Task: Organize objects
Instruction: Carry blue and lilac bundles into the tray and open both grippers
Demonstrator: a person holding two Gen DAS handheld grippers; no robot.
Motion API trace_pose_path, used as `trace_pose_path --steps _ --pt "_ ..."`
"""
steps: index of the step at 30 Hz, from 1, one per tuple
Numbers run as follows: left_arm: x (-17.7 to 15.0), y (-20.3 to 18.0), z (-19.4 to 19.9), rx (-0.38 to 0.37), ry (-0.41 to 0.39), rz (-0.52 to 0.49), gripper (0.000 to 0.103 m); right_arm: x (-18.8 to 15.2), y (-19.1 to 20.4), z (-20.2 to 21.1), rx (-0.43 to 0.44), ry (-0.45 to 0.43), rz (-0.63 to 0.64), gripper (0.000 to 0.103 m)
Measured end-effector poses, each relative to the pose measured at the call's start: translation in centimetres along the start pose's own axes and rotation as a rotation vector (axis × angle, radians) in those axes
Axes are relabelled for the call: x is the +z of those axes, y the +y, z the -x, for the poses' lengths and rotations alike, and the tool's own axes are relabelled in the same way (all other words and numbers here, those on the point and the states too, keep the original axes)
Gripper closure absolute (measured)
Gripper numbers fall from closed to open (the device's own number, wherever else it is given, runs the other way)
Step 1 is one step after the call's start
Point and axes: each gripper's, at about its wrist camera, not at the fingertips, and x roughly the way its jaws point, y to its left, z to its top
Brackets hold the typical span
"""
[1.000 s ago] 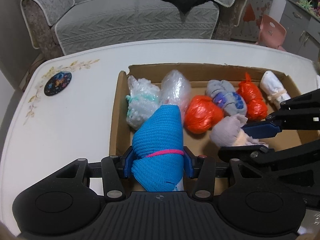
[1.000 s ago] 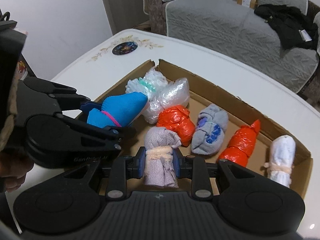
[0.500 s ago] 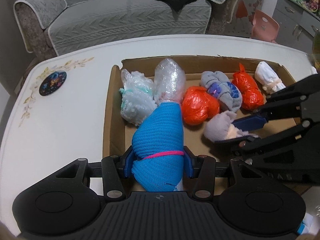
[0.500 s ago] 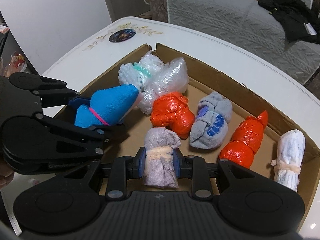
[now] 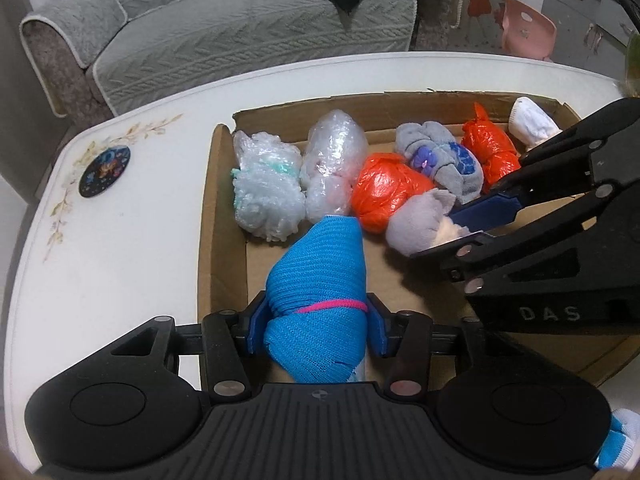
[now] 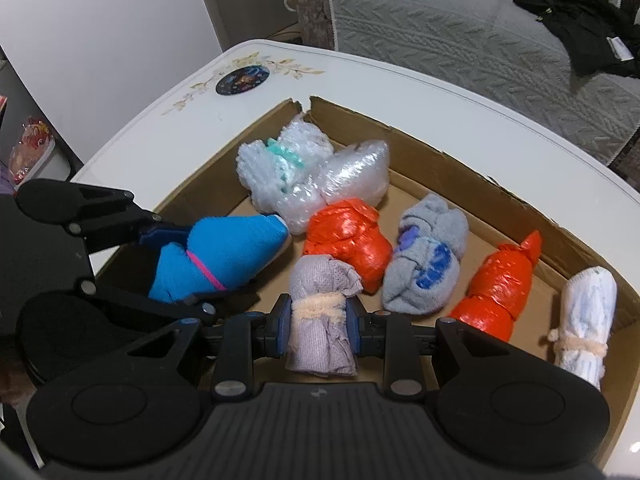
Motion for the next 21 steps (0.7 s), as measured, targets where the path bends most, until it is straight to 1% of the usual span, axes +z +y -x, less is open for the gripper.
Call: trace_pose_path --steps 4,6,8,10,13,14,15,18,21 --pt "0.0 -0.2 0.0 0.015 0.002 0.001 0.045 0.4 0.4 -0.5 -0.005 0.010 0.004 0.078" --pt "0.0 -0.3 0.0 0.008 0.004 0.000 0.038 0.6 0.5 -0.8 -0.010 0.023 0.009 0.077" --pt "0.0 -0.4 0.0 0.025 0.003 -0.002 0.037 0.6 0.7 -1.0 -0.015 0.032 0.017 0.077" --pt "0.0 -0.4 0.0 0.024 0.006 0.005 0.035 0.8 0.7 -1.1 -0.018 0.037 0.020 0.076" --pt "0.0 -0.6 0.3 0.020 0.001 0.004 0.024 0.8 0.6 -0.9 -0.020 0.036 0.022 0.075" --pt "0.0 -0.8 0.5 0.021 0.000 0.014 0.018 0.7 0.5 -0.9 -0.021 0.034 0.021 0.075" --pt "0.0 -1.0 0.9 0.026 -0.011 0.013 0.015 0.7 0.5 -0.8 -0.021 0.032 0.021 0.075" --pt "0.0 -1.3 1.6 0.042 -0.024 0.005 0.015 0.7 0.6 -0.5 -0.021 0.026 0.019 0.074" --pt "-0.2 -1.1 2.1 0.042 -0.027 0.018 0.015 0.7 0.7 -0.2 -0.015 0.021 0.019 0.069"
